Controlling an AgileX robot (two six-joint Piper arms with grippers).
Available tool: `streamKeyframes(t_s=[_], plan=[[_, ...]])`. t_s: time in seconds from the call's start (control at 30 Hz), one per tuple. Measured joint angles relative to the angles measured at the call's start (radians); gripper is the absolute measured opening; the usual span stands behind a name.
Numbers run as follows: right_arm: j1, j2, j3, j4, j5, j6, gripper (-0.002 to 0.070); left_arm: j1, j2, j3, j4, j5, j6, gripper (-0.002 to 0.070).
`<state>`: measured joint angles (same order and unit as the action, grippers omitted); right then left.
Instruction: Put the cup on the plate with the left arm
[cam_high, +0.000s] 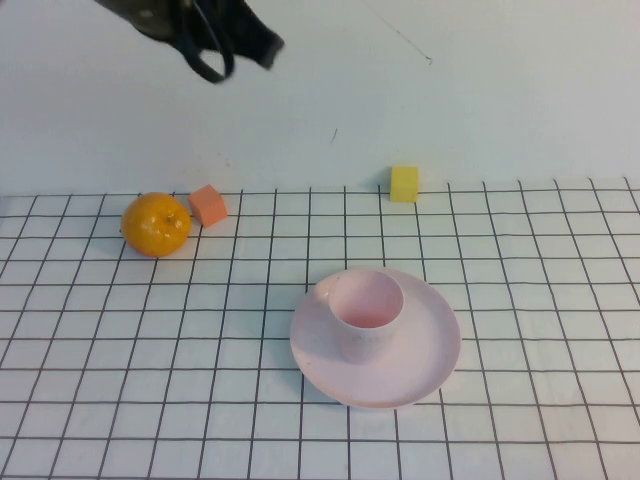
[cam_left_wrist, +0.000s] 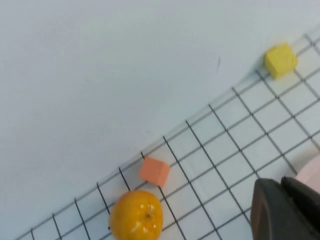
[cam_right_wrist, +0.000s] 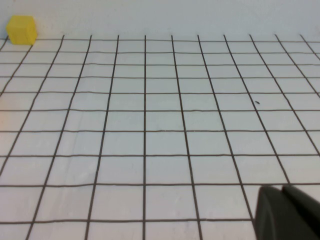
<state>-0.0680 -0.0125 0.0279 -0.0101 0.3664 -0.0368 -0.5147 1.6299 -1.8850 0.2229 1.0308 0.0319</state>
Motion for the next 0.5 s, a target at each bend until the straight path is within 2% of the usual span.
streamKeyframes(t_s=[0.2, 0.33, 0.5], plan=[[0.0, 0.0, 0.0, 0.0, 0.0, 0.0, -0.0002, -0.002, -0.311, 0.103, -0.106, -0.135, -0.025, 0.0], [0.0, 0.0, 0.0, 0.0, 0.0, 0.0, -0.0002, -0.002, -0.549, 0.317, -0.16, -0.283, -0.058, -0.0001], [0.0, 0.0, 0.0, 0.0, 0.0, 0.0, -0.0002, -0.002, -0.826, 0.619, -0.146, -0.43, -0.085, -0.0001]])
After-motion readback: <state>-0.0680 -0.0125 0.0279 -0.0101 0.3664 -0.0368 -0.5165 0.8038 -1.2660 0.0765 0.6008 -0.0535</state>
